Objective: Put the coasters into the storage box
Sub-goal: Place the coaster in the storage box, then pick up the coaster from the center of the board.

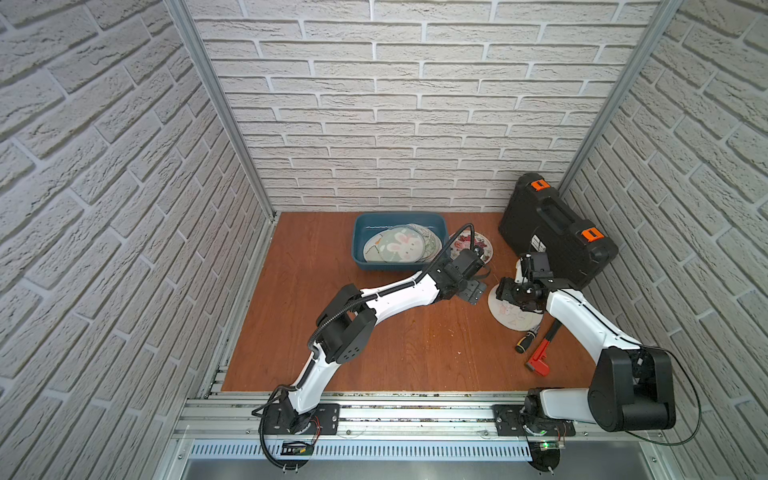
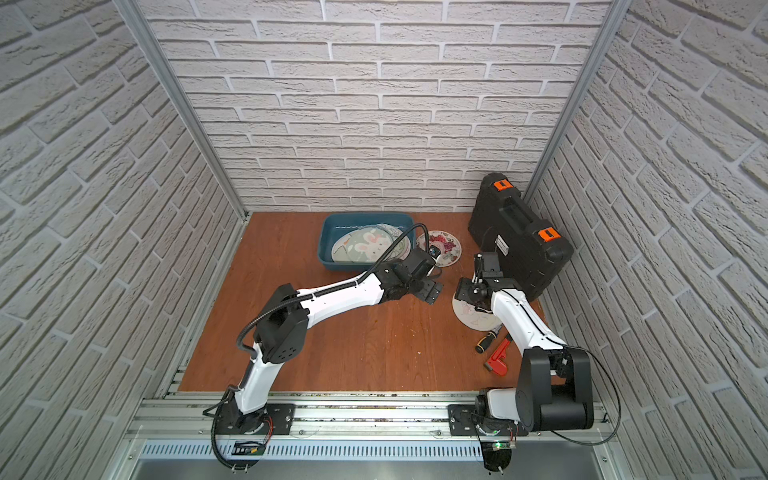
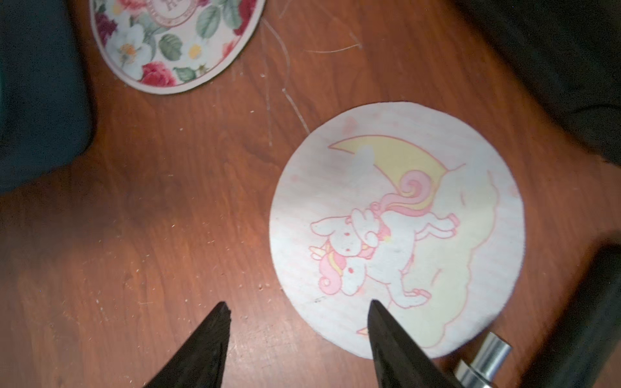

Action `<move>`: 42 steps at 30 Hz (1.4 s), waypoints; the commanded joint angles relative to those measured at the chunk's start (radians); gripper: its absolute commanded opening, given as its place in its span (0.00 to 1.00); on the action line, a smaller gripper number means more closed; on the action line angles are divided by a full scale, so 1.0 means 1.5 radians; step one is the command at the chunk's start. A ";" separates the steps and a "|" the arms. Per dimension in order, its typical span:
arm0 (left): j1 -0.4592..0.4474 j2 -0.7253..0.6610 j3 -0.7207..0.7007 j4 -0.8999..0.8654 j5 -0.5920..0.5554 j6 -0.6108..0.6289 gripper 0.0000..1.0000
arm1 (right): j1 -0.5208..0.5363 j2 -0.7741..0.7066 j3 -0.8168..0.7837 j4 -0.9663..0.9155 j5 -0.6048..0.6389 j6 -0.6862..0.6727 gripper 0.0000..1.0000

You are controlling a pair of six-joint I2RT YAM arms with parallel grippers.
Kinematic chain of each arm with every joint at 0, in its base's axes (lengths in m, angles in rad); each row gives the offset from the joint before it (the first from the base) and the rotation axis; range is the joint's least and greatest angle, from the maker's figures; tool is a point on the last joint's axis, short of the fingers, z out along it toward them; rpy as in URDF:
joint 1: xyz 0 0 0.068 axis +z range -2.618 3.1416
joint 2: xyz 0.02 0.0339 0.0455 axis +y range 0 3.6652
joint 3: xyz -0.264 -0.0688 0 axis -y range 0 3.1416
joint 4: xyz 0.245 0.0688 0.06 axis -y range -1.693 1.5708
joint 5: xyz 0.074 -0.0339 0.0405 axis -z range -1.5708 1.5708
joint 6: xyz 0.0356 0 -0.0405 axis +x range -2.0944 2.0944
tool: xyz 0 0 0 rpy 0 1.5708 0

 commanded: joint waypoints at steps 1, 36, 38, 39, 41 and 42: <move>0.001 0.034 -0.004 0.050 0.057 -0.027 0.98 | -0.040 -0.015 -0.012 -0.014 -0.001 -0.002 0.67; -0.011 0.242 0.169 0.074 0.249 -0.099 0.98 | -0.185 0.179 -0.015 0.061 -0.096 0.010 0.66; -0.011 0.248 0.173 0.078 0.258 -0.106 0.98 | -0.181 0.181 -0.014 0.062 -0.103 0.009 0.66; -0.011 0.251 0.175 0.079 0.262 -0.110 0.98 | -0.178 0.182 -0.012 0.062 -0.109 0.008 0.66; -0.011 0.257 0.178 0.083 0.274 -0.116 0.98 | -0.168 0.184 -0.010 0.063 -0.113 0.007 0.66; -0.011 0.260 0.179 0.085 0.278 -0.119 0.98 | -0.163 0.185 -0.009 0.064 -0.114 0.006 0.66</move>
